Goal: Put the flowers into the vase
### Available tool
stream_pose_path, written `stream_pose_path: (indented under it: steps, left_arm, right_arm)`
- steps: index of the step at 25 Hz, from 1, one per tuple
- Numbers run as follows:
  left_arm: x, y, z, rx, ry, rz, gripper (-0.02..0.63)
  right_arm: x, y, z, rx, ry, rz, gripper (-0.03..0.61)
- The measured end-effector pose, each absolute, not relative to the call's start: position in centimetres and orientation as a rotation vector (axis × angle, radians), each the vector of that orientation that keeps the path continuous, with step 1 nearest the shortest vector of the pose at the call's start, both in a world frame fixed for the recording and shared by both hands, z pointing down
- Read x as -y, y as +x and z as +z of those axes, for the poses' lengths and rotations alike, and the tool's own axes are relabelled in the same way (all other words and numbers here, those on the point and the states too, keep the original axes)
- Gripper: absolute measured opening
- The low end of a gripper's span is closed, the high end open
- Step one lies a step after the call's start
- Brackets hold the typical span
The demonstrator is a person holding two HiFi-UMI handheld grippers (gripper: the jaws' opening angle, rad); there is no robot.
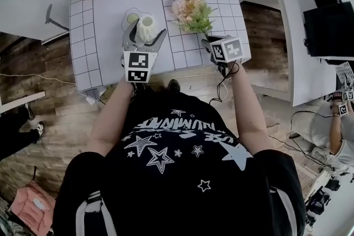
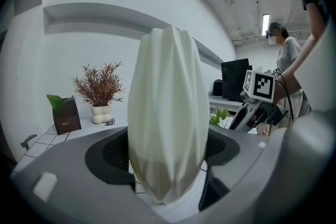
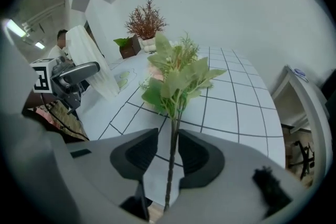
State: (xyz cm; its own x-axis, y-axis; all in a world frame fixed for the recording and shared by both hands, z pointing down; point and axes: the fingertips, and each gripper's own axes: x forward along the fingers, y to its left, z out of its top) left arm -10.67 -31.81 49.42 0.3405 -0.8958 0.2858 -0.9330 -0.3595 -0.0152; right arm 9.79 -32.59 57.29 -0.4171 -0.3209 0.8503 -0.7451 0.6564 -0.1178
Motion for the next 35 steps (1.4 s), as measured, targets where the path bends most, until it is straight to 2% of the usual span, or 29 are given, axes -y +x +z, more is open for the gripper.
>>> stream_pose_path:
  steps: [10,18,31,35]
  left_arm:
    - [31.8,-10.5,49.4,1.681,2.442,0.376,0.385]
    - [31.8,-10.6,49.4,1.683,2.437,0.382,0.385]
    - [31.8,-10.6,49.5,1.684,2.436,0.373,0.385]
    - [31.8,-10.6,49.5,1.682,2.434,0.375,0.385]
  right_arm:
    - [35.5,8.7,57.4,1.957,0.817,0.546,0.13]
    - [36.0,8.7,58.1,1.893,0.773,0.649,0.064]
    - [35.0,6.3,54.1,2.127,0.787,0.815,0.049]
    - [33.9,6.3,55.3,2.053,0.745,0.759,0.052]
